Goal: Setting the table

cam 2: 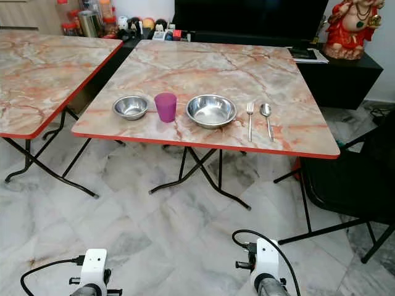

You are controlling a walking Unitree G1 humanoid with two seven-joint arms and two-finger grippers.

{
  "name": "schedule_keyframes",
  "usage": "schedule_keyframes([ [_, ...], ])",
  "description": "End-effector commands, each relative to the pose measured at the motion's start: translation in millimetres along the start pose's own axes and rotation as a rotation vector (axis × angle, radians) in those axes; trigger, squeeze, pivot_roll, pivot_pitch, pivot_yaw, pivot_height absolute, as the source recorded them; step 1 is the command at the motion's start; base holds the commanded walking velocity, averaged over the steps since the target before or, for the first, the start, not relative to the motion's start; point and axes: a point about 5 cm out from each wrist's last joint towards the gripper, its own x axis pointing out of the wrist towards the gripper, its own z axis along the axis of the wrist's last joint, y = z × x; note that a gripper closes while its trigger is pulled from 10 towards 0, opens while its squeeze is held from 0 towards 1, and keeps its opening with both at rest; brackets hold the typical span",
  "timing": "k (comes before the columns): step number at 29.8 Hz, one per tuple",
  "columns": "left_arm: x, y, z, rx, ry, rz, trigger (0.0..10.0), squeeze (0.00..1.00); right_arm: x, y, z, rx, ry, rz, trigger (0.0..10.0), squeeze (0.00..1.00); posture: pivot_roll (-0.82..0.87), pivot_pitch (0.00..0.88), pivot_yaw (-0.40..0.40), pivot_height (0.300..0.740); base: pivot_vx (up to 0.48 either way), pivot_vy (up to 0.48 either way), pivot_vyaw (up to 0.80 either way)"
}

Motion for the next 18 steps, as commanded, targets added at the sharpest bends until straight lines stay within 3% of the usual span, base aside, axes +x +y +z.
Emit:
schedule_keyframes([
  [1,0.1,1.6,0.2,-0.011,0.001,0.009,10.0,0.0,0.0,1.0,-0.7,0.005,0.004,-0.003,10.0,0.0,-0.05,0.044,-0.035,0.74,0.259,0.0,0.0],
  [11,-0.2,3.4,-1.0,-0.009,0.008,0.012,10.0,0.0,-2.0,-1.3,-8.4,0.017,0.038,-0.018,10.0,0.0,-0.05,0.039,-0.034,0.74,0.265,0.0,0.0],
  [16,0.2,2.4,-0.2,-0.007,0.007,0.007,10.0,0.0,-1.9,-0.5,-8.2,0.032,0.036,-0.015,10.0,0.0,-0.05,0.04,-0.032,0.74,0.271,0.0,-0.64],
  [18,0.3,1.6,0.1,-0.008,0.006,0.005,10.0,0.0,-1.8,-0.7,-6.9,0.013,0.025,-0.016,10.0,0.0,-0.05,0.042,-0.033,0.74,0.277,0.0,0.0],
])
